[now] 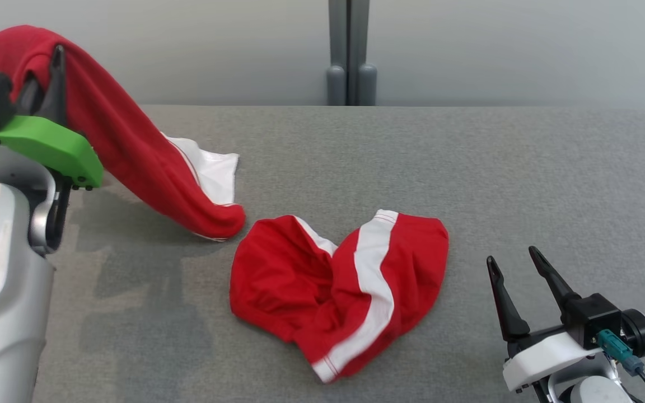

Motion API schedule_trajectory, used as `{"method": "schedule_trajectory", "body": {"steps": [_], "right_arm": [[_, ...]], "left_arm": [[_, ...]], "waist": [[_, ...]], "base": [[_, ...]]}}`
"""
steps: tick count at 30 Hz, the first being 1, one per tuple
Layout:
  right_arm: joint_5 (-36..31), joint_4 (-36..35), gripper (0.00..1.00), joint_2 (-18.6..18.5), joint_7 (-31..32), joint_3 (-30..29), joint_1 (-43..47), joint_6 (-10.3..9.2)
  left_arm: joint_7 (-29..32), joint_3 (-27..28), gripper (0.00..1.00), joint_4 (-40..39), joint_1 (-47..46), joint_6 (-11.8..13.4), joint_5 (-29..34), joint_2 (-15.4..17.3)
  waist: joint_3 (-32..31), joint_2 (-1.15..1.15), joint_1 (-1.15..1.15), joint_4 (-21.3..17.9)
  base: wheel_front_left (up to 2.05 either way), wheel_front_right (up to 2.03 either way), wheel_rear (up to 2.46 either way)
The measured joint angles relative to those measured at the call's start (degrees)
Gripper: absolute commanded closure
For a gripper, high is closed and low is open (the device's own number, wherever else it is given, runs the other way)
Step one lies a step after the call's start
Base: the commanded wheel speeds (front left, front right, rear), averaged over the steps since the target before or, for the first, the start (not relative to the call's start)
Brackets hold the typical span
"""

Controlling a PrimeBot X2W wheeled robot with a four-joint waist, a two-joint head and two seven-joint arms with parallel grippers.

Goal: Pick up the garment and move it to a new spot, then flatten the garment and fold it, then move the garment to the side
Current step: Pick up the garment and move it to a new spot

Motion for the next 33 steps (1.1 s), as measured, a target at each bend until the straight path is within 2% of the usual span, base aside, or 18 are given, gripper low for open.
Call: {"method": "schedule_trajectory", "body": {"steps": [8,18,26,33], "right_arm": [[0.51,-0.03,0.0,-0.01,0.0,0.04,0.13,0.0],[0.44,0.13,0.0,0.02,0.0,0.52,0.03,0.0],[-1.46,0.03,0.0,0.02,0.0,1.86,-0.51,0.0],[-5.95,-1.71,0.0,0.05,0.0,2.47,-3.82,0.0]], "left_arm": [[6.0,1.8,1.0,-9.96,4.52,1.15,-1.34,4.49],[7.93,3.05,1.0,-13.69,10.69,2.49,-3.77,5.7],[8.39,4.67,1.0,-12.37,10.27,3.0,-5.99,5.52],[6.35,7.13,1.0,-7.8,-5.14,4.39,-3.56,10.12]], "waist": [[-1.75,0.0,0.0,6.93],[-2.62,0.0,0.0,12.7],[-1.18,0.0,0.0,11.85],[3.49,0.0,0.0,9.17]], "base": [[0.0,0.0,0.0],[0.0,0.0,0.0],[0.0,0.0,0.0],[0.0,0.0,0.0]]}}
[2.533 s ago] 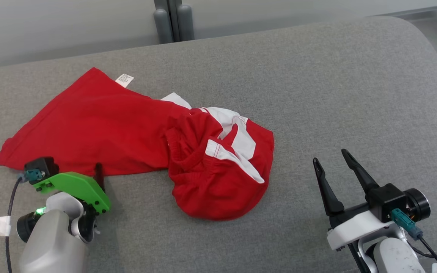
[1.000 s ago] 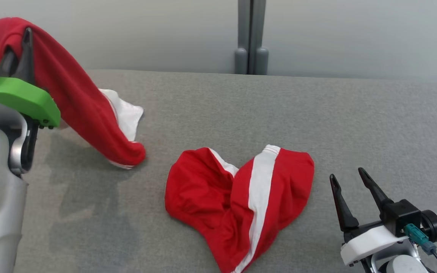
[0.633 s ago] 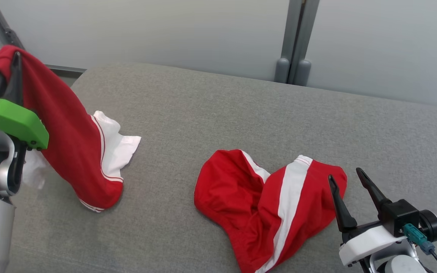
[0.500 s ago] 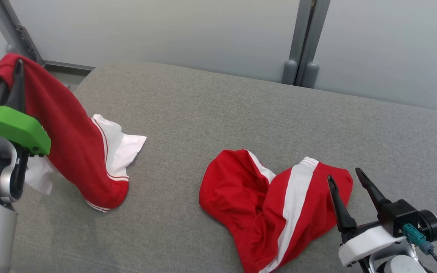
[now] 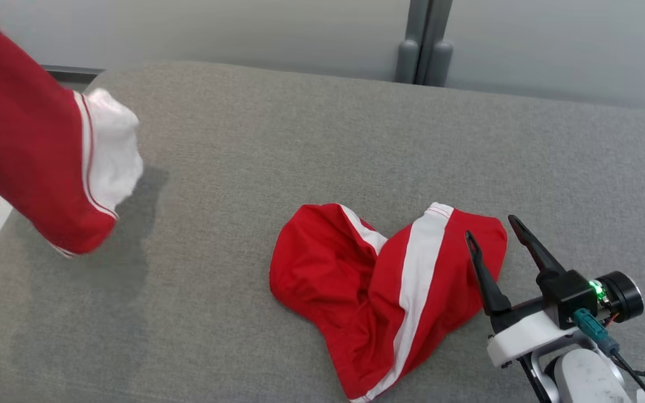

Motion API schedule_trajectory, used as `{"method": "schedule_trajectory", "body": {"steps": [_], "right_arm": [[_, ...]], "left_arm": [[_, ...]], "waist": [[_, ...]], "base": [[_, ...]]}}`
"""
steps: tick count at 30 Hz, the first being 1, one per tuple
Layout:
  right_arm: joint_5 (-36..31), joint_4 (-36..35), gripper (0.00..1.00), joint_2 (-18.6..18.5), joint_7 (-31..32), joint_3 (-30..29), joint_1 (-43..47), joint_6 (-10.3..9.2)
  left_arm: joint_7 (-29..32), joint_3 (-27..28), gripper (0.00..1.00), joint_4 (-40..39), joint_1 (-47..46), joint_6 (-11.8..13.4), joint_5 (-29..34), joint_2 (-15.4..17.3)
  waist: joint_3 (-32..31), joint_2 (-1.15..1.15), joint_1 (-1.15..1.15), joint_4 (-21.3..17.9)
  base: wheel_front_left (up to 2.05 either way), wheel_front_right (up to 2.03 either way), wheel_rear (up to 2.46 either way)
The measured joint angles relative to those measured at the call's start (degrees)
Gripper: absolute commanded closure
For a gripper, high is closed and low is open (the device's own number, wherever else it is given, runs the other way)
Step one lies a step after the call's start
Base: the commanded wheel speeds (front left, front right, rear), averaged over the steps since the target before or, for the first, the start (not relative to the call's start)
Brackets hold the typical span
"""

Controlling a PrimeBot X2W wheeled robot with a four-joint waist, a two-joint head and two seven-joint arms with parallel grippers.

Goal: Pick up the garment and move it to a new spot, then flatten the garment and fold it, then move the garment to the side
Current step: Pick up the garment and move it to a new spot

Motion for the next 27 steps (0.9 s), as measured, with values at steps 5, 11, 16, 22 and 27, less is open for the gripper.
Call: {"method": "schedule_trajectory", "body": {"steps": [5,11,16,22,27], "right_arm": [[-1.71,-1.46,0.0,-0.02,0.0,0.99,-2.55,0.0],[-2.88,-4.58,0.0,-0.04,0.0,1.53,-4.65,0.0],[-3.89,-6.86,0.0,-0.05,0.0,0.67,-5.82,0.0],[-5.21,-7.57,0.0,-0.07,0.0,-0.34,-6.1,0.0],[-5.7,-8.05,0.0,-0.07,0.0,-0.55,-6.96,0.0]], "left_arm": [[-3.27,1.25,1.0,5.82,-11.48,1.1,2.2,2.75],[-5.33,1.05,1.0,14.74,-17.85,1.56,3.45,4.07],[-7.16,0.43,1.0,22.05,-20.06,1.6,3.54,3.09],[-9.46,1.14,1.0,31.26,-20.33,1.62,1.75,0.81],[-10.18,2.52,1.0,38.88,-19.64,1.02,-0.69,-0.42]], "waist": [[4.98,0.0,0.0,-3.18],[11.34,0.0,0.0,-7.2],[17.53,0.0,0.0,-9.77],[24.52,0.0,0.01,-11.7],[28.91,0.0,0.01,-12.76]], "base": [[0.0,0.0,0.0],[0.0,0.0,0.0],[0.0,0.0,0.0],[0.0,0.0,0.0],[0.0,0.0,0.0]]}}
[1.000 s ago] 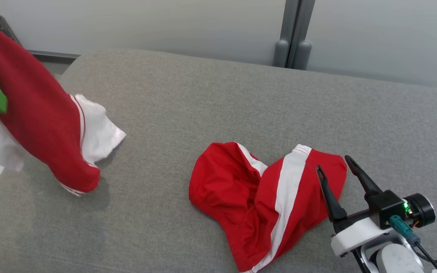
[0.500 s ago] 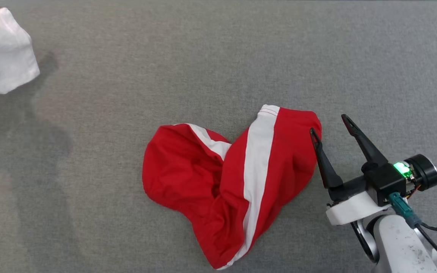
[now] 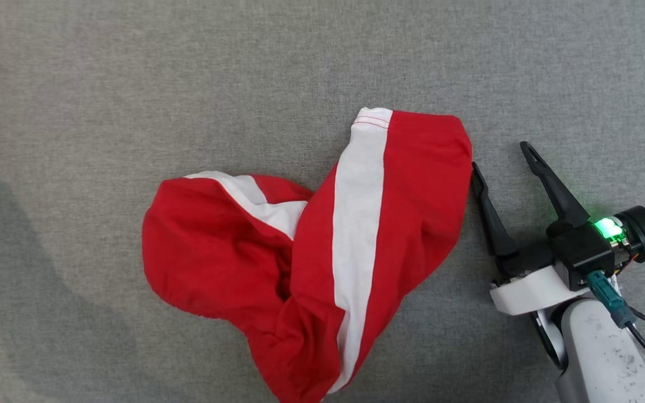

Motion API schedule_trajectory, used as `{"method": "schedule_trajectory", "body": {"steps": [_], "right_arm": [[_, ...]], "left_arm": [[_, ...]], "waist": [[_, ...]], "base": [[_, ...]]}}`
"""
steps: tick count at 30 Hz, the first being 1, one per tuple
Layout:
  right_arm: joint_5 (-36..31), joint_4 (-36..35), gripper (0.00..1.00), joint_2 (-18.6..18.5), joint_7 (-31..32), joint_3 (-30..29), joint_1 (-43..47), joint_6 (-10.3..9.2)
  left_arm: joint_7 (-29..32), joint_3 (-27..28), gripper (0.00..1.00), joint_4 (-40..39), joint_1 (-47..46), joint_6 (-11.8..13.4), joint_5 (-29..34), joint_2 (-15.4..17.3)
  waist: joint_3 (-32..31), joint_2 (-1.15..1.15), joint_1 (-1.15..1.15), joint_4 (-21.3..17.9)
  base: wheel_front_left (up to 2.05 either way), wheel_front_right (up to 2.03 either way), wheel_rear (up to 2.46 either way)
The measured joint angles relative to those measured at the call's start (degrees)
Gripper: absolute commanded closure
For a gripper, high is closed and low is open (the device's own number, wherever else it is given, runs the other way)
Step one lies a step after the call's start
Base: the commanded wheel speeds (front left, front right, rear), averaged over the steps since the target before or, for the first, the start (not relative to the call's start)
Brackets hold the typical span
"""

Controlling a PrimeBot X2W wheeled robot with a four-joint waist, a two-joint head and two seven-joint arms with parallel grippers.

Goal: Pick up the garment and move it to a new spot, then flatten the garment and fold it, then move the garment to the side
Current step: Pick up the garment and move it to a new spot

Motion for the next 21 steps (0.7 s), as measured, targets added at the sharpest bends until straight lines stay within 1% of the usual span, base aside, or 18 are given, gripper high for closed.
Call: {"method": "schedule_trajectory", "body": {"steps": [2,3,4,5,6,7,10,15,18,21], "right_arm": [[-0.12,-0.38,0.0,0.05,-0.01,0.09,-0.37,0.0],[-0.18,-0.54,0.0,0.07,-0.01,0.1,-0.58,0.0],[-0.19,-0.66,0.0,0.08,-0.01,0.14,-0.83,0.0],[-0.2,-0.7,0.0,0.08,-0.02,0.18,-0.97,0.0],[-0.2,-0.69,0.0,0.11,-0.02,0.22,-1.08,0.01],[-0.21,-0.66,0.0,0.12,-0.02,0.23,-1.17,0.01],[-0.24,-0.19,0.0,0.08,-0.02,0.23,-1.42,0.0],[0.26,1.18,0.0,0.02,0.0,0.42,-1.54,0.0],[1.01,1.88,0.0,0.02,0.0,0.55,-1.55,0.0],[1.97,2.82,0.0,0.02,0.0,0.79,-1.4,0.0]], "left_arm": [[0.04,0.6,1.0,2.9,0.54,-0.36,-0.93,-0.44],[-0.03,0.75,0.8,3.83,0.62,-0.49,-1.31,-0.54],[-0.46,0.88,0.59,4.87,0.74,-0.67,-1.66,-0.62],[-1.13,1.01,0.59,5.64,0.82,-0.83,-1.78,-0.66],[-1.55,1.02,0.06,6.14,0.87,-1.05,-2.02,-0.7],[-1.81,1.02,0.0,6.9,0.91,-1.37,-2.15,-0.88],[-3.3,1.03,0.0,8.29,1.15,-2.67,-2.65,-1.41],[-5.6,0.2,0.0,9.21,2.8,-5.55,-2.83,-1.63],[-6.05,-1.04,0.0,9.4,4.12,-6.58,-2.88,-1.86],[-5.7,-2.48,0.0,9.62,6.28,-7.08,-2.91,-2.46]], "waist": [[1.3,0.0,0.0,-0.36],[1.7,0.0,0.0,-0.48],[2.11,0.0,0.0,-0.63],[2.38,0.0,0.0,-0.76],[2.47,0.0,0.0,-0.87],[2.43,0.0,0.0,-0.91],[1.87,0.0,0.0,-0.8],[-0.43,0.0,0.0,-0.53],[-2.34,0.0,0.0,-0.36],[-4.64,0.0,0.0,-0.17]], "base": [[0.0,0.0,0.0],[0.0,0.0,0.0],[0.0,0.0,0.0],[0.0,0.0,0.0],[0.0,0.0,0.0],[0.0,0.0,0.0],[0.0,0.0,0.0],[0.0,0.0,0.0],[0.0,0.0,0.0],[0.0,0.0,0.0]]}}
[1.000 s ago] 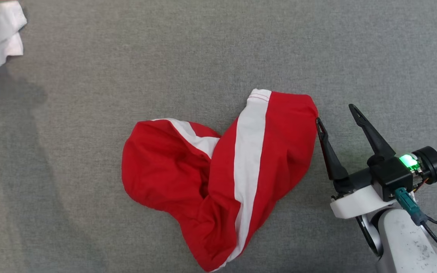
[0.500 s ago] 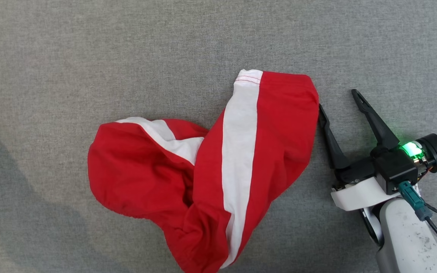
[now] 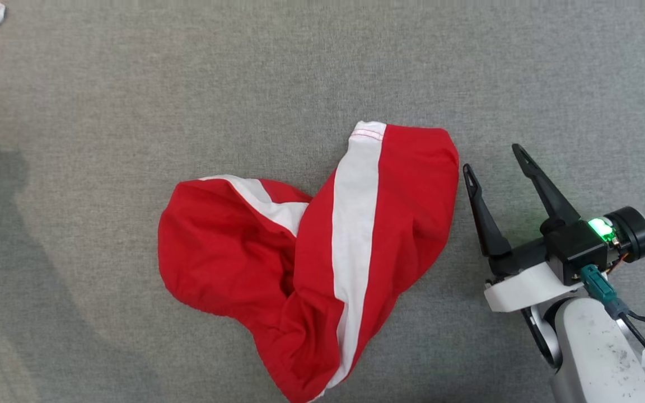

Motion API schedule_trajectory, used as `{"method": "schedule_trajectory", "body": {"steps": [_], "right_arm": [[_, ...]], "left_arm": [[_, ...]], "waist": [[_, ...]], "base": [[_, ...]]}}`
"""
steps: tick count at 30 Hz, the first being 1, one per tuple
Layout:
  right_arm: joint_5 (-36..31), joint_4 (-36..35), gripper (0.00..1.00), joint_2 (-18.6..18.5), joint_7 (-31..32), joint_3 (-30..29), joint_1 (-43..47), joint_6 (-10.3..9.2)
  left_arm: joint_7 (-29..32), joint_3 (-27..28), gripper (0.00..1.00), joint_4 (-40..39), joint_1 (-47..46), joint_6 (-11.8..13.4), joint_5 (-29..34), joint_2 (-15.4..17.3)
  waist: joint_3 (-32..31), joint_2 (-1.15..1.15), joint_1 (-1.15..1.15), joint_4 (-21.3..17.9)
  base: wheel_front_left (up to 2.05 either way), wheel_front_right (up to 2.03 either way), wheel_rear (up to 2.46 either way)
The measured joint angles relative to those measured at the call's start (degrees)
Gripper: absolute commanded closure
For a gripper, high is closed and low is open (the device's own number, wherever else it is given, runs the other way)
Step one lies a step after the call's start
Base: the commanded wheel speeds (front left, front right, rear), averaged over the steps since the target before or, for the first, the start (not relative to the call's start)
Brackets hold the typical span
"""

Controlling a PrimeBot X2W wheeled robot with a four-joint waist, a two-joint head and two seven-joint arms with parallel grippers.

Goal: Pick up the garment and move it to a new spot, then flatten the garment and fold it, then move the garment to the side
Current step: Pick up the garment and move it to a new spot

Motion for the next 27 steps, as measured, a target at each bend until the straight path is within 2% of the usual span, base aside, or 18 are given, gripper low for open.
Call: {"method": "schedule_trajectory", "body": {"steps": [6,13,18,21,27], "right_arm": [[1.76,1.56,0.0,0.01,0.0,-0.03,1.73,0.0],[3.76,2.89,0.0,0.0,0.0,-0.85,4.83,0.0],[5.12,3.68,0.0,0.0,0.0,-1.03,7.27,0.0],[5.77,4.02,0.0,0.0,0.0,-1.29,8.64,0.0],[7.05,4.54,0.0,0.0,0.0,-1.12,11.03,0.0]], "left_arm": [[-1.32,-5.25,0.0,-6.44,5.32,-0.29,-0.46,-1.97],[-2.56,-11.04,0.0,-21.45,15.0,-0.3,-0.98,-4.81],[-2.65,-10.63,0.0,-35.17,24.9,0.56,0.29,-8.46],[-2.64,-10.62,0.0,-40.65,31.22,1.36,0.4,-10.31],[-2.65,-10.83,0.0,-46.28,42.07,2.27,-0.66,-13.51]], "waist": [[-5.53,0.0,0.0,0.51],[-13.19,0.0,0.0,1.28],[-18.66,0.0,-0.01,1.55],[-21.61,0.0,-0.01,1.54],[-26.4,0.0,-0.01,1.12]], "base": [[0.0,0.0,0.0],[0.0,0.0,0.0],[0.0,0.0,0.0],[0.0,0.0,0.0],[0.0,0.0,0.0]]}}
